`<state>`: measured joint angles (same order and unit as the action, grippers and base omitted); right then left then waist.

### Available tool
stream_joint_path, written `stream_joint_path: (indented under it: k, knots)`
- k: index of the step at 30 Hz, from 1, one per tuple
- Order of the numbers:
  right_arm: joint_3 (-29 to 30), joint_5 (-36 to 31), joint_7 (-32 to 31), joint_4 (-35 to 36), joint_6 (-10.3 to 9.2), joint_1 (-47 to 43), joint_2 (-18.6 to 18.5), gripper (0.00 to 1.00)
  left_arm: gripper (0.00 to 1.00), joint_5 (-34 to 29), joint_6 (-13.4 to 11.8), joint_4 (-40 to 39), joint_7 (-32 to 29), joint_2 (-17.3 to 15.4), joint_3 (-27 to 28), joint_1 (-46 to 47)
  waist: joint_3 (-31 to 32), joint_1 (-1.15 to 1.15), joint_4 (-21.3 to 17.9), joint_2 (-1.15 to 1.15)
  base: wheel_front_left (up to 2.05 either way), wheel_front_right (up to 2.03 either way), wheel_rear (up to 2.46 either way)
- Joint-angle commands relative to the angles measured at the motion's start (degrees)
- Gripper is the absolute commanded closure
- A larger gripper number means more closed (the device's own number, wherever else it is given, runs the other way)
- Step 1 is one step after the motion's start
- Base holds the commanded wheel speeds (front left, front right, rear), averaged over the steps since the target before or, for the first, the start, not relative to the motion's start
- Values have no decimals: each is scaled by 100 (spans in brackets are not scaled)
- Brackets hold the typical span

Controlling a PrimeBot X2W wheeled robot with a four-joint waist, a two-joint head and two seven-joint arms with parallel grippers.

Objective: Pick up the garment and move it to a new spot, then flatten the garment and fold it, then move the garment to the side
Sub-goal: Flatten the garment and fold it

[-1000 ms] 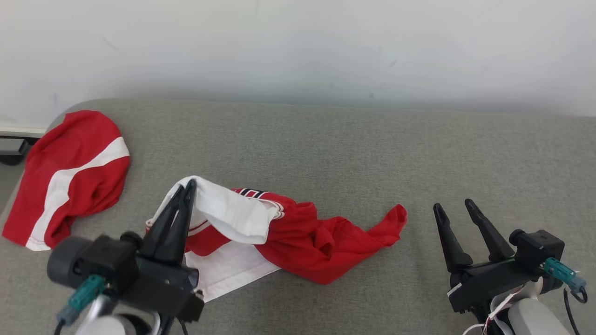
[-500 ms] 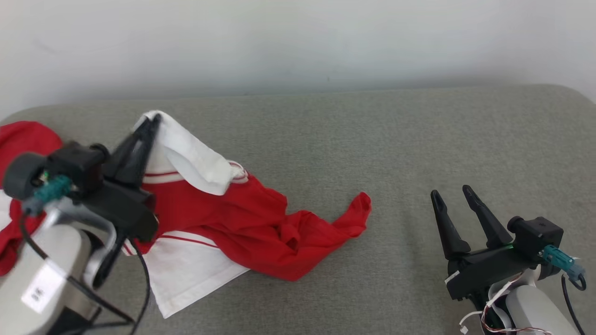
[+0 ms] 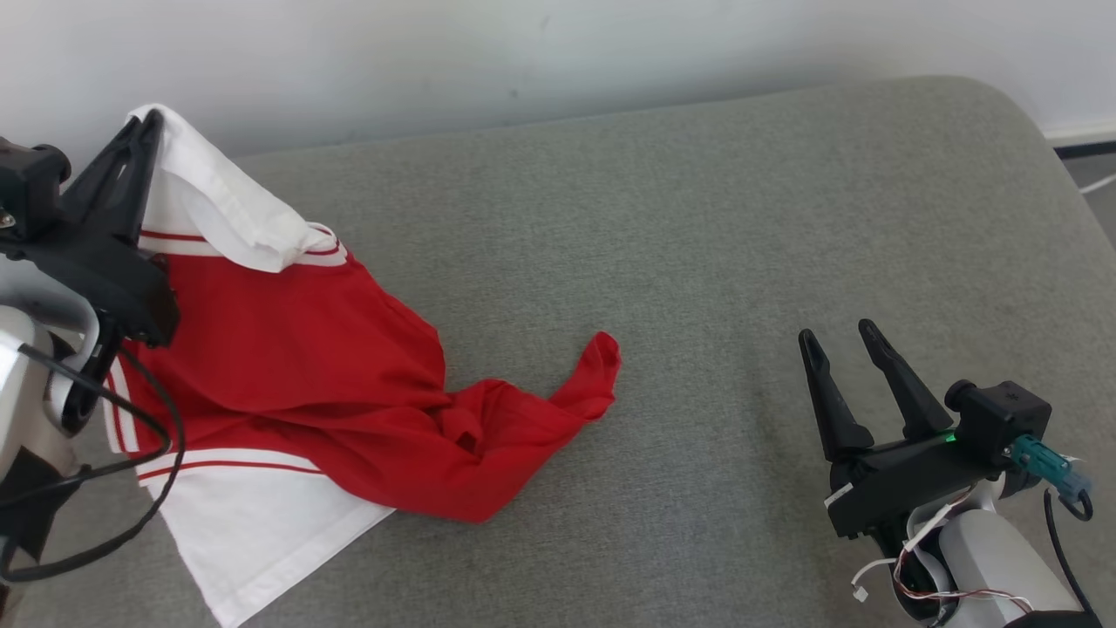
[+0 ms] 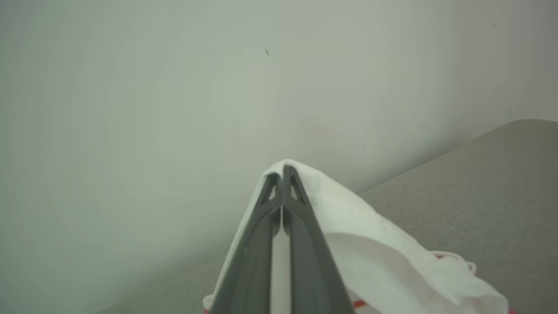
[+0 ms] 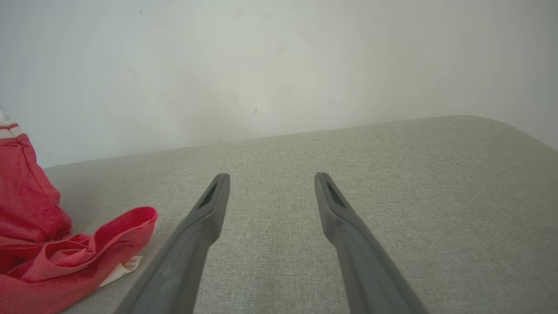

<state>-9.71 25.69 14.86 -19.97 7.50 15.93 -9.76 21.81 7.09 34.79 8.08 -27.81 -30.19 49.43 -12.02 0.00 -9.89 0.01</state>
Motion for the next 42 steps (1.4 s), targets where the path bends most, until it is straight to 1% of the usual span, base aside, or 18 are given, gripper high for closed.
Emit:
stream_joint_path:
  k: [1, 3, 5, 9, 10, 11, 12, 16, 19, 23, 29, 37, 42]
  knots:
    - [-5, -8, 36, 5, -2, 87, -7, 0, 100, -44, 24, 213, 126, -71, -91, 196, -201, 0, -239, -1, 0, 0, 0]
    - [-24, 7, 38, 3, -2, 118, 22, 0, 100, -125, 35, 439, 229, -87, -245, 319, -249, 0, -330, -1, 0, 0, 0]
    - [-31, 11, 38, 3, -3, 142, 18, 0, 100, -57, 40, 661, 349, -13, -285, 451, -286, 0, -398, -1, 0, 0, 0]
    - [-55, -21, 37, 40, -2, 190, 24, 0, 100, -214, 24, 1103, 557, -70, -444, 653, -338, 0, -558, -1, 0, 0, 0]
    - [-62, -29, 37, 49, -2, 199, 21, 0, 89, -251, 20, 1184, 608, -62, -450, 706, -351, 0, -591, -1, 0, 0, 0]
    - [-53, -34, 37, 58, -3, 200, 15, 0, 47, -298, 2, 1274, 636, -43, -470, 719, -359, 0, -614, -1, 0, 0, 0]
    - [-41, -39, 37, 68, -3, 197, 10, 0, 0, -345, -17, 1365, 668, -33, -487, 725, -366, 0, -633, -1, 0, 0, 0]
    - [-9, -65, 38, 89, -2, 168, -10, 0, 0, -461, -124, 1626, 720, 9, -486, 805, -370, 0, -651, -1, 0, 0, 0]
    - [31, -82, 38, 100, -3, 144, -23, 0, 0, -499, -148, 1582, 718, 51, -450, 818, -364, 0, -612, -1, 0, 0, 0]
    - [68, -101, 39, 110, -2, 104, -15, 0, 0, -496, -181, 1410, 722, 84, -364, 604, -301, 0, -465, -1, 0, 0, 0]
    - [50, -77, 39, 60, -2, 55, 8, 0, 0, -516, -326, 841, 723, 194, -108, 89, -96, 0, -168, -1, 0, 0, 0]
    - [66, -54, 38, 27, -2, -77, -30, 0, 0, -479, -724, -90, 719, 460, 384, -809, 179, 0, 180, -1, 0, 0, 0]
    - [115, -59, 38, 33, -2, -169, -53, 0, 0, -600, -929, -722, 719, 644, 629, -1378, 280, 0, 356, -1, 0, 0, 0]
